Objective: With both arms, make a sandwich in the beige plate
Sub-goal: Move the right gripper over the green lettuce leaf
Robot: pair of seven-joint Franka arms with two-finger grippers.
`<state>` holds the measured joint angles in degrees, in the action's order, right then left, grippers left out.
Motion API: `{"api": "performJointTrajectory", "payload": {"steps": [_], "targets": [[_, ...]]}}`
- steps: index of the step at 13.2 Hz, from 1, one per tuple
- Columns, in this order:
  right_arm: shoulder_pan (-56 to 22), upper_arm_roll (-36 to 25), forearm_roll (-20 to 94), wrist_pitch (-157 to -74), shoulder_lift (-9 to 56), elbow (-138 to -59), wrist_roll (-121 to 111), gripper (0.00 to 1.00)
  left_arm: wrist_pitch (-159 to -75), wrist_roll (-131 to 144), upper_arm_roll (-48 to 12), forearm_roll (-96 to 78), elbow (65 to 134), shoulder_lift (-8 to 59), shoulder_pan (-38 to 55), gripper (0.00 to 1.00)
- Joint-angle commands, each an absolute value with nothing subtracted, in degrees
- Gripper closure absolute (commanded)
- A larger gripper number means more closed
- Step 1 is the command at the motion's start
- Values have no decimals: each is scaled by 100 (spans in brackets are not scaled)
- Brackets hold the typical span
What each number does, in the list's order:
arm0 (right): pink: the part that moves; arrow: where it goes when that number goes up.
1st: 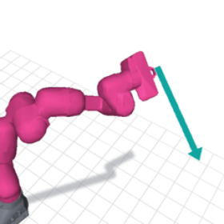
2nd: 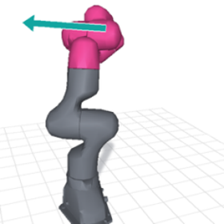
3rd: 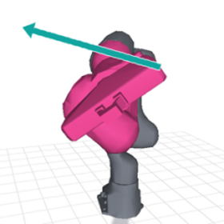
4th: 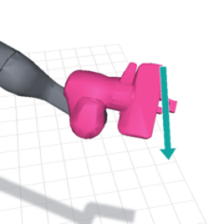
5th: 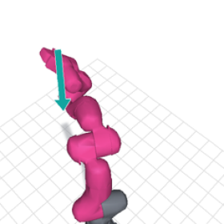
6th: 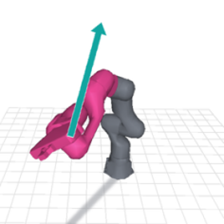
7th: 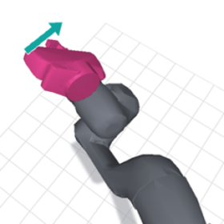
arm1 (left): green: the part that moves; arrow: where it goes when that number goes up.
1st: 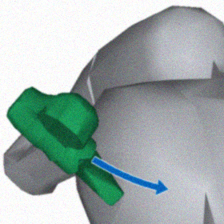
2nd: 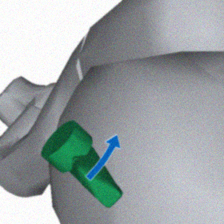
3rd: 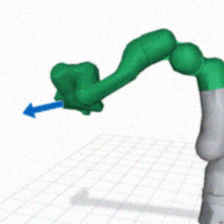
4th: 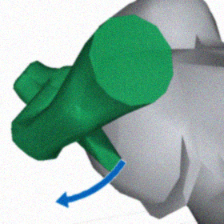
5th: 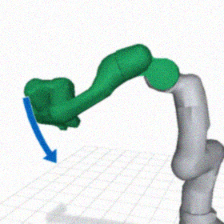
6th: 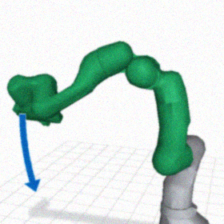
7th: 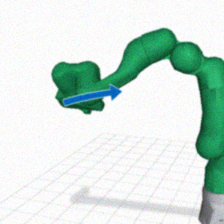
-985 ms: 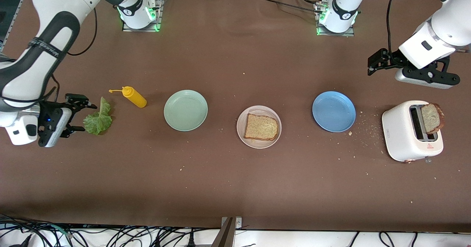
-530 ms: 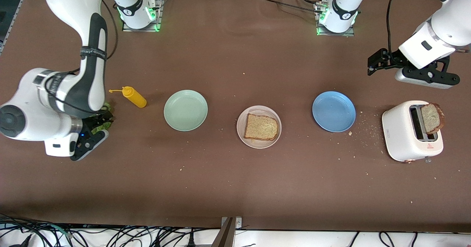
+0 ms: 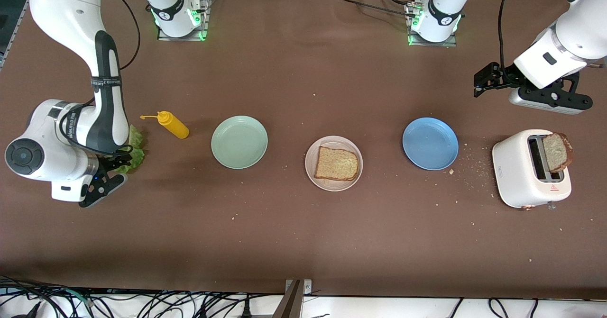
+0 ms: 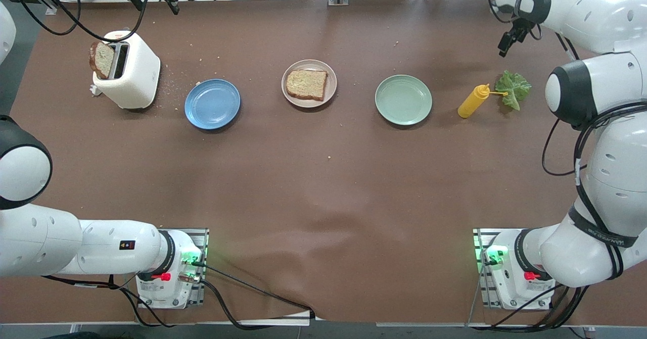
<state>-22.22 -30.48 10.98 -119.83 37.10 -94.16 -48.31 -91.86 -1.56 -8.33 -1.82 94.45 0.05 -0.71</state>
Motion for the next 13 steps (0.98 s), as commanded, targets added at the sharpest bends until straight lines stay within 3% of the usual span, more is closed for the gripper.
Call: {"api": "performJointTrajectory", "payload": {"steps": [1, 11, 12, 13], "targets": [[-1996, -2673, 993, -12672, 3217, -10510, -4817, 2, -9062, -149, -809, -255, 9272, 70, -35, 0], [-1653, -2602, 1151, -13289, 3410, -11065, -4816, 1, -9062, -149, -809, -255, 9272, 70, -35, 0], [-1644, -2602, 1151, -13289, 3454, -11074, -4816, 3, -9062, -149, -809, -255, 9281, 70, -35, 0], [-1644, -2602, 1151, -13289, 3480, -11074, -4790, 15, -9062, -149, -809, -255, 9281, 70, -35, 0]]}}
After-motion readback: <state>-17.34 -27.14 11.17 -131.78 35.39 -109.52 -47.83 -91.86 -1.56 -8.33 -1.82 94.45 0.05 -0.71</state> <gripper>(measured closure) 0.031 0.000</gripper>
